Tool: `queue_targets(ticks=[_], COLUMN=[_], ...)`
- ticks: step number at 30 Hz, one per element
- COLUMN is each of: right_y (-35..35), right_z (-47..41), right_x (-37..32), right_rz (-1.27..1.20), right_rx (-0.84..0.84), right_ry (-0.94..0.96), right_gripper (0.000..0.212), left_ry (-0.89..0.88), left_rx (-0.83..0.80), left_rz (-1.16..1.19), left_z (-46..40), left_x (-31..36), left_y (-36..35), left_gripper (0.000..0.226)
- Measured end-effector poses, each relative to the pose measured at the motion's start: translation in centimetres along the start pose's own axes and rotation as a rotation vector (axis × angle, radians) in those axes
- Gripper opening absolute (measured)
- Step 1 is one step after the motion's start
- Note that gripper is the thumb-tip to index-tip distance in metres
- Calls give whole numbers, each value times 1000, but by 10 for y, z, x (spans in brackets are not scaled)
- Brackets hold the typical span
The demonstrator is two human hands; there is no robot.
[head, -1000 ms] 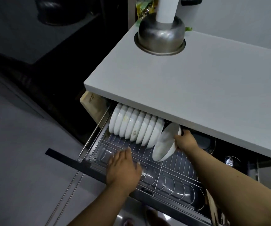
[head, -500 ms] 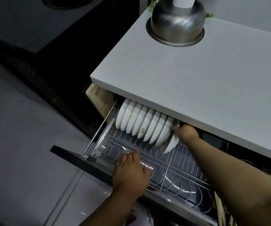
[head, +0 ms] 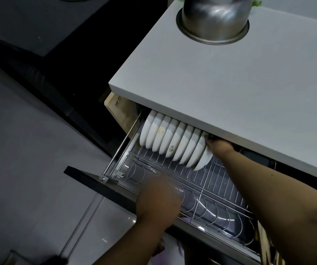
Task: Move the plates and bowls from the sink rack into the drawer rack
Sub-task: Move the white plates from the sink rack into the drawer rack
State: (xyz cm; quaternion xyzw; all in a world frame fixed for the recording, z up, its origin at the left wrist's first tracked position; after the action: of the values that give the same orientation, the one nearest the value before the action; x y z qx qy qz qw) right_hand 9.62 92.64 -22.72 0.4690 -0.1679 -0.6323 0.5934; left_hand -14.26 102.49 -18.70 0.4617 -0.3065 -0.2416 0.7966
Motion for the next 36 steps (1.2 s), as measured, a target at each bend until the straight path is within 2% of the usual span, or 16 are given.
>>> queue_targets(ticks=[7, 11, 17, 22, 26, 36], right_y=[-15, -15, 19, 56, 81, 145], right_z=[55, 110, 192, 248, 284, 369], right_x=[13, 16, 44, 91, 133, 288], right_rz=[-350, -393, -442, -456, -492, -567], right_rx=[152, 165, 300, 422, 544, 761], right_ry=[-53, 48, 109, 45, 8, -134], right_gripper=[59, 53, 36, 20, 13, 25], left_ry=[26, 16, -88, -261, -418, -751], left_rx=[-35, -95, -135, -154, -167, -150], left_rz=[-11, 34, 241, 289, 216, 40], left_z=[3, 5, 21, 52, 85, 174], left_x=[3, 2, 26, 89, 146, 308], left_y=[4, 6, 20, 21, 17, -21], left_gripper=[56, 54, 40, 35, 36, 33])
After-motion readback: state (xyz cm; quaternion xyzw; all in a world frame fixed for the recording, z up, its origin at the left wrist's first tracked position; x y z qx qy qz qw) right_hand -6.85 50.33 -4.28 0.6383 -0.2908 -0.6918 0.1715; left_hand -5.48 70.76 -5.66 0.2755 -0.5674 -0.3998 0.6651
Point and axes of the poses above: each hand's wrist, its own z-axis away from the middle knuckle, its own y-axis out of the back of the hand, x = y × z, the point moved 5 cm from there along -z, towards the middle knuckle, and after that the axes turned 8 degrees about y, right-handed, at the moved point
